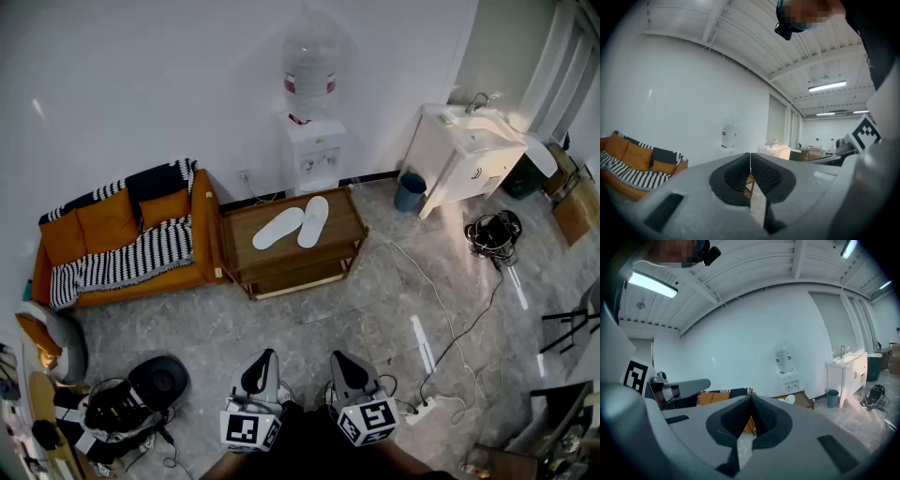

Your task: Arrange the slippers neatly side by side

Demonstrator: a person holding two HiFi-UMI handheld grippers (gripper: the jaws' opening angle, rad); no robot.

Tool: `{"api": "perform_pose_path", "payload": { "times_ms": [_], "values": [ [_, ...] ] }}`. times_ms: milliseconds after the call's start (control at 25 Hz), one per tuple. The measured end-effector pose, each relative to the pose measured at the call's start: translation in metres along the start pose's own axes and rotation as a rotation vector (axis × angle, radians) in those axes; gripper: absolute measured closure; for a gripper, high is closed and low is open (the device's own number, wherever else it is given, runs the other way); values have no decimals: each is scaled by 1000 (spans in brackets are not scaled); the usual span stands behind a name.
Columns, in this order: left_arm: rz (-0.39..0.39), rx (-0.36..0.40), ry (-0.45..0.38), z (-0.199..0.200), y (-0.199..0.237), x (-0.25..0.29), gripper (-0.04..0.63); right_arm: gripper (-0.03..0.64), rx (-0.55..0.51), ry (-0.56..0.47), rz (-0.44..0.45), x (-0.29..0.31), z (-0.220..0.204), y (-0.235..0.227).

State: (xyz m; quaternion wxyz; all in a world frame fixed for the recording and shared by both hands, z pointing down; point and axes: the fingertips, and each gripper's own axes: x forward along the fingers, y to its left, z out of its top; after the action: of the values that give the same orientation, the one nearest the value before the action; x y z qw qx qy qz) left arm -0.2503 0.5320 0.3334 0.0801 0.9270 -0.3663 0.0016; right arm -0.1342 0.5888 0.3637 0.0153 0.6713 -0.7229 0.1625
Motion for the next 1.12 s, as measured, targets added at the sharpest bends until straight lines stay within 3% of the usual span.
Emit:
{"api": "perform_pose_path", "payload": {
  "times_ms": [520, 1120],
  "values": [
    [6, -7, -4, -3, 15, -9, 578, 604, 17, -14, 8, 6, -1, 10],
    [17, -16, 9, -20, 91, -37, 577, 604, 0, 1, -48, 40, -20, 59]
  ]
}}
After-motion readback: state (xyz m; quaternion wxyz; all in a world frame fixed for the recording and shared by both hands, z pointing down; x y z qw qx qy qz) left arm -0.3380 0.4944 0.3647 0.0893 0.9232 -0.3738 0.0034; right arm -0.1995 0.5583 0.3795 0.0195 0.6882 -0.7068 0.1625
